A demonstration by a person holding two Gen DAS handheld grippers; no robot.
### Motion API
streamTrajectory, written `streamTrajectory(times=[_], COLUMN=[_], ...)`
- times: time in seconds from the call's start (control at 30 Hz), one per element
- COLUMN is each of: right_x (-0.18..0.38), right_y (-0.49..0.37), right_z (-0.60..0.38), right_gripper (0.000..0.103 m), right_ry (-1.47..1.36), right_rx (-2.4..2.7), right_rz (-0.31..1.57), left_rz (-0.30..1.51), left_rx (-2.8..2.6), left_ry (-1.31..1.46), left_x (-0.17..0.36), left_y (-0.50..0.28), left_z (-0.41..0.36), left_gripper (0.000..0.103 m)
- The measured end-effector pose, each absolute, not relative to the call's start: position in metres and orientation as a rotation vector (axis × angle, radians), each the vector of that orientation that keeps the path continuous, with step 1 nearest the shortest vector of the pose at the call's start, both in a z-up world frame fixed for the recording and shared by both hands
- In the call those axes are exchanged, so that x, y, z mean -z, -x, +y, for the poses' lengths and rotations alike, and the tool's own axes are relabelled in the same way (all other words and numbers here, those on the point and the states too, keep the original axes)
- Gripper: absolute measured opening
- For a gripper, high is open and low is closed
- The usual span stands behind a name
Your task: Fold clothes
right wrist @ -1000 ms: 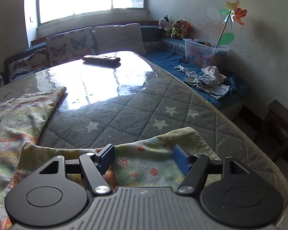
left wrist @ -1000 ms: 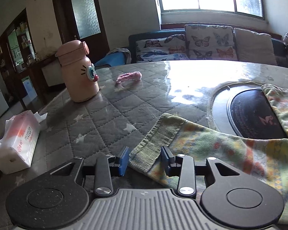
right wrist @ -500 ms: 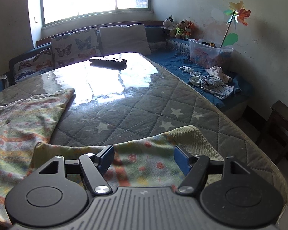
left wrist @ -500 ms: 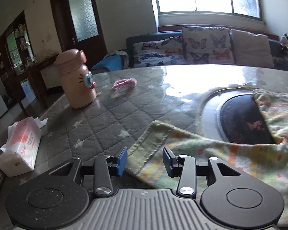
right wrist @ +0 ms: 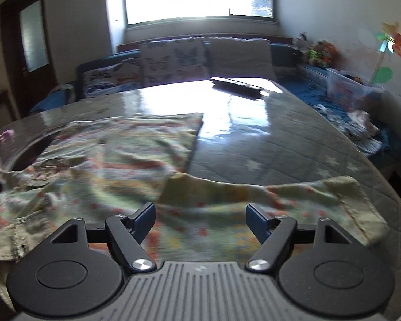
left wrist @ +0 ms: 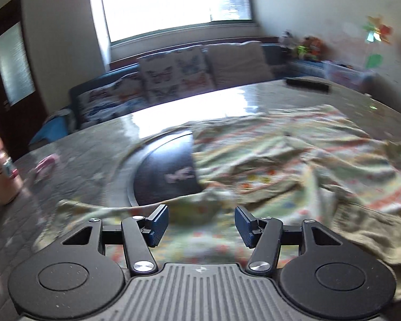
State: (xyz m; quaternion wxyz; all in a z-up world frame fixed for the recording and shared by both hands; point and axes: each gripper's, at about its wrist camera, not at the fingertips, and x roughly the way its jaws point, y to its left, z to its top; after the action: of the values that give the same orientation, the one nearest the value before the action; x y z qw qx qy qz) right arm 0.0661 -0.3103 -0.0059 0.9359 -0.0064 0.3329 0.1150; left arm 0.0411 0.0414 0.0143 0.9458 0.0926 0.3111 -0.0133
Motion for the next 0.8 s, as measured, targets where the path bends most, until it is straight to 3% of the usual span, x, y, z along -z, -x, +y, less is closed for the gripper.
streamTrajectory(times=[0.1,0.37,0.5,0.8], right_x=[0.0,-0.009,-0.006,0.013], right_y=[-0.058,-0.031,-0.017,-0.007], right_z=[-0.285,-0.228,-0.205,-0.173], right_gripper=[0.082,0.077,0.068,0.032], right_ry=[0.061,0.19,0.23,0.247], right_rx=[-0.315,-0.538,-0.647,-0.756], right_rz=[0.654,0.634,0.654,0.718], left_rz=[0.631,0.617,0.599,0.581], left_rx=[0.089,0.191,0.179,0.122], left_ry=[-0.233,-0.345,-0.3,-0.169], left_x=[-0.008,0.006,0.0,-0.017], left_y=[-0.04,-0.029,-0.025,-0.027], left_z=[0.018,-0.015,-0.006,0.024], left_gripper=[0.058,0.058,0.058,0.058])
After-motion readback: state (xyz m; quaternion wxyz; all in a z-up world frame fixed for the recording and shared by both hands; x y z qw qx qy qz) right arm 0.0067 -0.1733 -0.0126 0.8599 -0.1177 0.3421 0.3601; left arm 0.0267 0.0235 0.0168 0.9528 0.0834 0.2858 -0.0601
